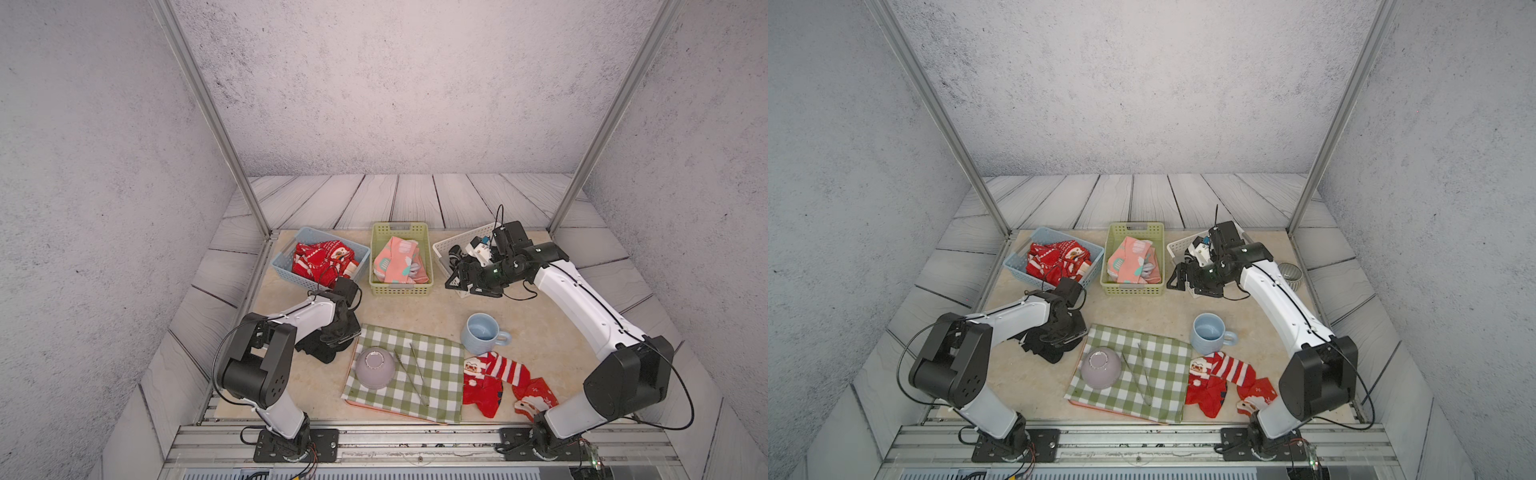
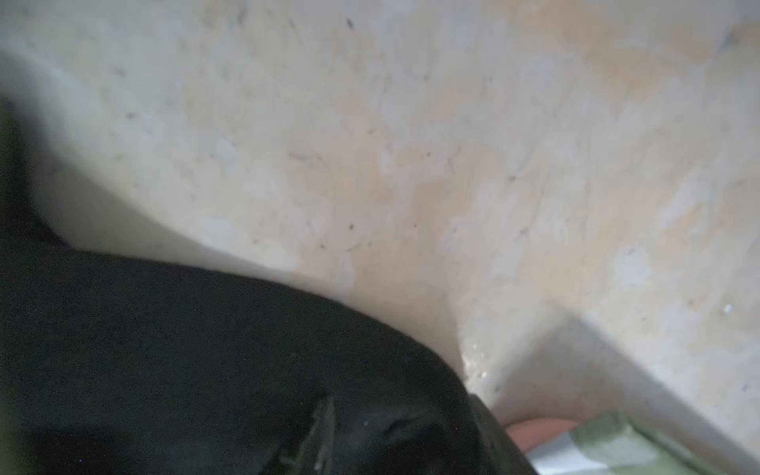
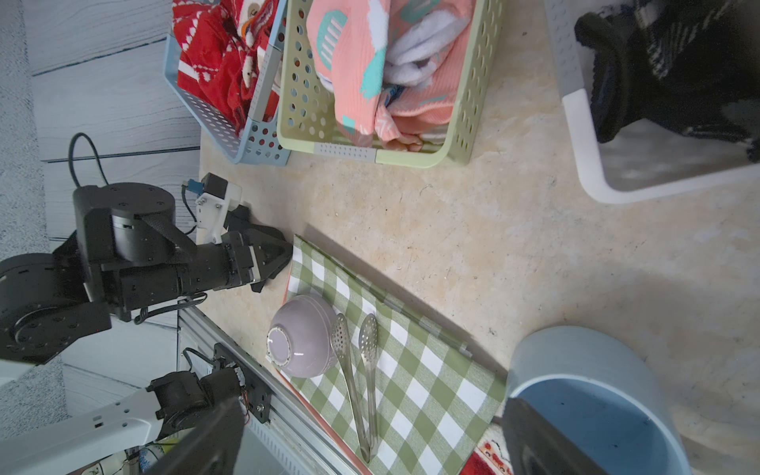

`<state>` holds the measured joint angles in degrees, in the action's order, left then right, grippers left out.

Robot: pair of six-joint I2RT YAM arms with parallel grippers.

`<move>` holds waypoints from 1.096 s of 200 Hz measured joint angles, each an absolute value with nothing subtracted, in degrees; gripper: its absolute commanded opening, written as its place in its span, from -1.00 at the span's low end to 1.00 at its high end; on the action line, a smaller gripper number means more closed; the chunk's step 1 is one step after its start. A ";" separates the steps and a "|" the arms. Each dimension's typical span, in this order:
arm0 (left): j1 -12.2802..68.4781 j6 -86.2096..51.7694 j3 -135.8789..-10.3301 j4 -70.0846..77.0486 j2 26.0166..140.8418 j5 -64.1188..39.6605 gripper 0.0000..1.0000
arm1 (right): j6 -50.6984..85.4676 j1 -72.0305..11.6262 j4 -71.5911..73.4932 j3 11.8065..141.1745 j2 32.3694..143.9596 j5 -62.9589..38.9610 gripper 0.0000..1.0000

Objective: Sort the socks into the basket by color
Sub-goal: Pick up the sock from the center of the board.

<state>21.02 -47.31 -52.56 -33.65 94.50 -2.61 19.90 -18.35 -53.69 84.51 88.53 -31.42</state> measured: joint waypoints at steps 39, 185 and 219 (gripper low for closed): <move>21.04 -47.05 -52.45 -34.09 93.84 -2.79 -1.00 | 19.92 -18.33 -53.25 84.51 88.82 -31.59 0.98; 21.93 -38.79 -69.23 -43.86 75.46 -3.88 -1.00 | 20.88 -18.98 -50.04 85.08 89.91 -38.46 0.98; 24.99 -35.75 -77.87 -43.09 76.60 -7.18 -1.00 | 22.50 -19.35 -46.57 86.15 89.91 -43.68 0.98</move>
